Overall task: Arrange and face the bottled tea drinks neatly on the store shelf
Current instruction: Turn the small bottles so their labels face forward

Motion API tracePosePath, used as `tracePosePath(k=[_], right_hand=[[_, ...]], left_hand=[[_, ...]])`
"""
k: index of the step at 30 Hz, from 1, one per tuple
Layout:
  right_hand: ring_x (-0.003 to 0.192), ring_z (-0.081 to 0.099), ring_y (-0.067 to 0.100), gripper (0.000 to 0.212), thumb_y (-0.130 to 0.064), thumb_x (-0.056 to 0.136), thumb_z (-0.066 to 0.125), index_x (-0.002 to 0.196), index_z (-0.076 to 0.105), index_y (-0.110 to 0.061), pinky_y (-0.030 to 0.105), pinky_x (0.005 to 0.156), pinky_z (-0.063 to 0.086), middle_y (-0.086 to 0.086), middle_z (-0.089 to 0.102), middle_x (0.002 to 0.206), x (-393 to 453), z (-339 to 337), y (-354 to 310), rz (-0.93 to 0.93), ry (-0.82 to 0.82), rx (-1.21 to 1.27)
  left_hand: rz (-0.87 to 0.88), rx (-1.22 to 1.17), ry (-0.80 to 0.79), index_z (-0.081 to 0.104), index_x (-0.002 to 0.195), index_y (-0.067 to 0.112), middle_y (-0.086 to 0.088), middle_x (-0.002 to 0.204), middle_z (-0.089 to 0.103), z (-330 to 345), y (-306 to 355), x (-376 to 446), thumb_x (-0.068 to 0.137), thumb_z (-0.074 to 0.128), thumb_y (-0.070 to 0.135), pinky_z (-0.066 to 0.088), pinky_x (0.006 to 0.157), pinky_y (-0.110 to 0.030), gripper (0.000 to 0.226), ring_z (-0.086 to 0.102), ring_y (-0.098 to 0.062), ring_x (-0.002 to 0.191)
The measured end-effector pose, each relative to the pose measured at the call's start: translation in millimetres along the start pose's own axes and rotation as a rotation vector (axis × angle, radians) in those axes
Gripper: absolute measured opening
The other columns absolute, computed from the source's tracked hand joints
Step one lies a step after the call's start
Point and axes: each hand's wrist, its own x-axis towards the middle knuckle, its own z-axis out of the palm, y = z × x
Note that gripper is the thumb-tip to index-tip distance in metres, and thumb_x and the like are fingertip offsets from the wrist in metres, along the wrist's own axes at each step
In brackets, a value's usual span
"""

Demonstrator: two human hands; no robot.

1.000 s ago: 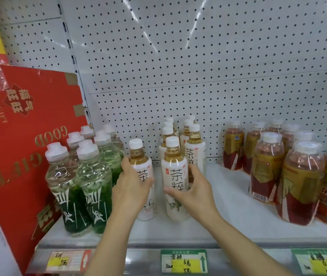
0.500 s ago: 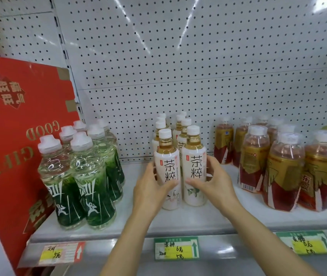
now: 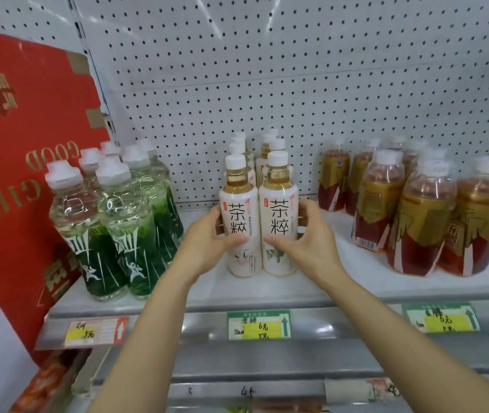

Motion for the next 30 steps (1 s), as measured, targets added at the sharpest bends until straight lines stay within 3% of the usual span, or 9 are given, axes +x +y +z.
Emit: tracePosePath(k=[8,12,15,17,19,20,23,26,30], right_hand=[[0.106,0.058,0.006,0.074,-0.027,0.068,0.09,0.128,0.047,-0.022,0.009,0.076,0.043,-0.013,0.058,0.116,-2.1,3.1,2.2,-0.038,0.005,-0.014],[0.101,0.057,0.002,0.074,-0.028,0.068,0.089,0.129,0.048,-0.022,0.006,0.075,0.043,-0.014,0.057,0.113,-3.3,3.3,2.2,-0.046,0.007,-0.02],[0.1,0.055,-0.007,0.071,-0.036,0.075,0.082,0.135,0.047,-0.02,0.013,0.08,0.05,-0.014,0.058,0.119,-1.1,-6.8,-0.3,-0.032,-0.052,0.047],[0.107,0.052,-0.009,0.07,-0.045,0.086,0.067,0.145,0.041,-0.019,0.013,0.082,0.047,-0.013,0.053,0.13,8.8,-20.0,-6.3,-0.039,-0.015,0.123],[0.114,0.051,-0.004,0.061,-0.044,0.094,0.058,0.147,0.041,-0.02,0.014,0.092,0.042,-0.011,0.051,0.135,32.5,-33.9,-15.1,-0.07,0.099,0.146],[0.117,0.051,0.0,0.056,-0.042,0.096,0.057,0.145,0.043,-0.02,0.019,0.096,0.042,-0.01,0.052,0.135,47.1,-38.3,-18.4,-0.066,0.125,0.149],[0.119,0.053,0.01,0.051,-0.037,0.096,0.059,0.143,0.048,-0.02,0.027,0.096,0.043,-0.004,0.056,0.134,86.8,-37.4,-23.5,0.021,0.029,0.116],[0.113,0.059,0.017,0.048,-0.032,0.094,0.062,0.14,0.051,-0.021,0.04,0.099,0.049,0.002,0.061,0.129,106.1,-25.1,-18.1,0.092,-0.103,0.088],[0.106,0.064,0.018,0.041,-0.024,0.094,0.064,0.134,0.057,-0.023,0.033,0.086,0.054,-0.002,0.067,0.113,114.0,-16.8,-13.3,0.108,-0.158,0.179]], left_hand=[[0.026,-0.026,-0.012,0.052,0.137,0.026,0.009,0.133,0.063,-2.2,-7.5,-0.9,0.081,0.079,0.025,0.046,0.107,-0.048,0.062,0.058,-0.012,0.122],[0.029,-0.014,-0.036,0.053,0.136,0.024,0.008,0.131,0.064,-4.8,-6.1,-0.6,0.081,0.079,0.025,0.047,0.107,-0.046,0.061,0.06,-0.012,0.12],[0.059,-0.04,-0.067,0.055,0.137,0.027,0.011,0.132,0.063,-12.8,2.5,-5.7,0.079,0.077,0.037,0.046,0.107,-0.043,0.063,0.06,-0.009,0.118],[0.115,-0.108,0.083,0.051,0.142,0.027,0.013,0.138,0.057,-29.4,19.9,-4.1,0.085,0.067,0.044,0.043,0.107,-0.035,0.062,0.057,-0.007,0.122],[0.225,-0.199,0.327,0.053,0.141,0.026,0.011,0.138,0.059,-52.9,43.7,12.4,0.094,0.06,0.04,0.044,0.108,-0.034,0.049,0.056,-0.007,0.123],[0.259,-0.219,0.368,0.056,0.138,0.024,0.009,0.135,0.061,-62.5,54.1,25.8,0.096,0.06,0.037,0.045,0.108,-0.034,0.044,0.057,-0.007,0.122],[0.226,-0.067,0.191,0.059,0.136,0.02,0.006,0.132,0.062,-68.3,73.9,70.0,0.093,0.066,0.034,0.045,0.105,-0.033,0.046,0.058,-0.01,0.117],[0.148,0.046,0.022,0.061,0.133,0.018,0.0,0.13,0.063,-54.8,71.4,100.5,0.086,0.074,0.032,0.047,0.089,-0.026,0.051,0.058,-0.013,0.112],[0.128,-0.029,0.016,0.07,0.119,0.02,-0.001,0.115,0.072,-45.7,60.4,113.9,0.087,0.074,0.027,0.051,0.072,-0.022,0.033,0.067,-0.015,0.1]])
